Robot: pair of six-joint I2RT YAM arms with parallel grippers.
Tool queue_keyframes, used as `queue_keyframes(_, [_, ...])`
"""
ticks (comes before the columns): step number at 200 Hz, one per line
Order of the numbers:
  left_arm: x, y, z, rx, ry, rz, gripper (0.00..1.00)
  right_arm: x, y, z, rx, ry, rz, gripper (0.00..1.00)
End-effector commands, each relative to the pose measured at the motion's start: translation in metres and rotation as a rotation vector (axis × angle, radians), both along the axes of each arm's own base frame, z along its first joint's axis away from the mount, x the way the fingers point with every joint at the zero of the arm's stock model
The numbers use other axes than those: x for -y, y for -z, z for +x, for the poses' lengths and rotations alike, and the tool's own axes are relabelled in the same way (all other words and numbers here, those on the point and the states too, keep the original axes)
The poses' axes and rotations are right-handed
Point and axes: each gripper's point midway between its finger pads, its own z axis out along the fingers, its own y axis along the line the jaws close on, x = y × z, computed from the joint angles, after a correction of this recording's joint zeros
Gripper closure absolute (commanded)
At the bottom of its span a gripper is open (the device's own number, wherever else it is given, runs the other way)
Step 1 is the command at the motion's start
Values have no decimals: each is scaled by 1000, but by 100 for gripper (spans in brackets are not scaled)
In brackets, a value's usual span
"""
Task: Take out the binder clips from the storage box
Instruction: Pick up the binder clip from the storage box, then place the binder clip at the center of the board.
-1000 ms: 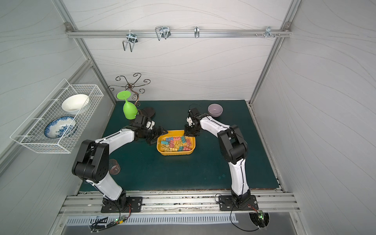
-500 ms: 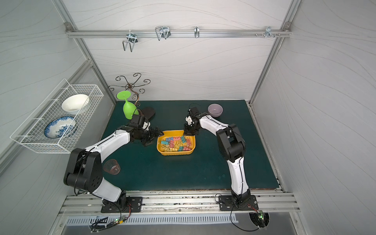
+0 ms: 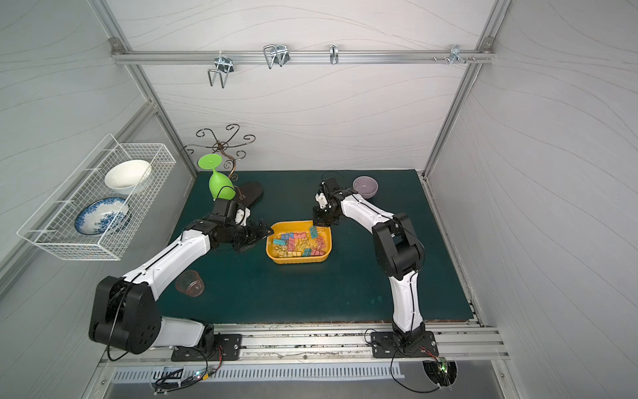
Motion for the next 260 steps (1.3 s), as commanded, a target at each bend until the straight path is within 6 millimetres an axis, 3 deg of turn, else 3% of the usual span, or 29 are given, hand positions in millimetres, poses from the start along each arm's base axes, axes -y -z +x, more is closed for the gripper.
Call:
queue_keyframes(1, [-3,-7,-2,38,6,20,1,0,-30,5,63,4,6,98])
queue_keyframes(44, [1,-24,-5,100,24,10,2,7,-70,2,115,63,49,100])
queue_keyframes(69, [10,-36,-7,147,61,61,2,40,-100,4,180,205,88,100])
queue_keyframes(84, [22,-41,-9,164,94,78,1,68,-106,4,193,330,120,100])
queue_keyframes(108, [43,-42,-16,178,154,113,2,116,-83,1,189,586,100,100])
queue_keyframes(145, [69,-39,-23,183,207,134,2,175,-21,-16,50,1036,4,100])
queue_keyframes(162, [73,-36,-25,170,214,130,2,179,-2,-22,18,1180,-13,100])
queue_keyframes(180, [72,-34,-26,163,218,144,1,179,5,-21,43,1299,-55,100])
queue_keyframes(238, [60,-32,-27,177,217,210,2,159,29,3,59,1454,-119,100])
queue_keyframes(260, [59,-31,-27,176,218,218,1,160,36,-1,69,1522,-183,100])
